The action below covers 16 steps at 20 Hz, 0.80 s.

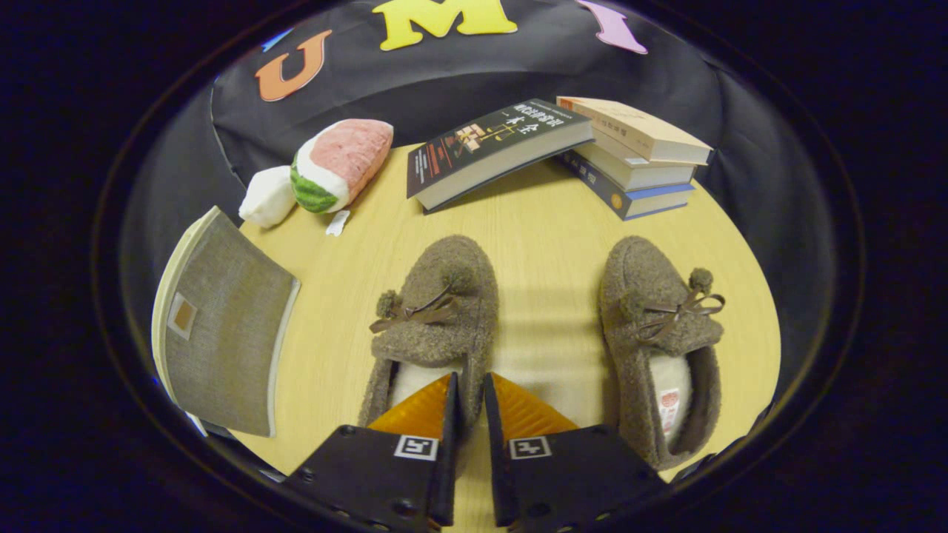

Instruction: Open the storage box then place both shoes into the box .Put the left shoe in first, then the right shoe, with the right side of both shoes facing outward in a uniform manner.

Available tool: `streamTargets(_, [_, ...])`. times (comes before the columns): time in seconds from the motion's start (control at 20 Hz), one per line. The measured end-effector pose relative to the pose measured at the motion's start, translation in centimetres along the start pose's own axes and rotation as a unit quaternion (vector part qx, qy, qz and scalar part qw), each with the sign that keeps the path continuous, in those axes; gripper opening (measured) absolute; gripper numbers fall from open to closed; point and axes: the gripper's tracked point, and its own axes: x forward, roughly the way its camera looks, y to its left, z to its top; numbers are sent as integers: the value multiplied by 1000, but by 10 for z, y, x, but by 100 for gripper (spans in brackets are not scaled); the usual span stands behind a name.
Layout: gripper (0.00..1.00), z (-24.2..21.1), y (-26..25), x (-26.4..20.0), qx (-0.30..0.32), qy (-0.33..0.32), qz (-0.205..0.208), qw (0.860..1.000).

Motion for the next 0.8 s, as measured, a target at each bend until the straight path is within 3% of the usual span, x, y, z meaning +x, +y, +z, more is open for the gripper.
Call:
streamTargets(0.05, [13,0,-1,-1,-1,4,-5,1000])
streamTargets(0.1, [13,1,-1,0,8,0,-7,1000])
streamTargets(0.15, [0,0,0,0,14,5,-6,1000])
streamTargets(0.35, [0,6,9,-14,79,10,21,997])
streamTargets(0.5, [0,15,23,-35,94,-1,32,995])
streamTargets(0.8, [0,42,71,-104,133,-36,67,988])
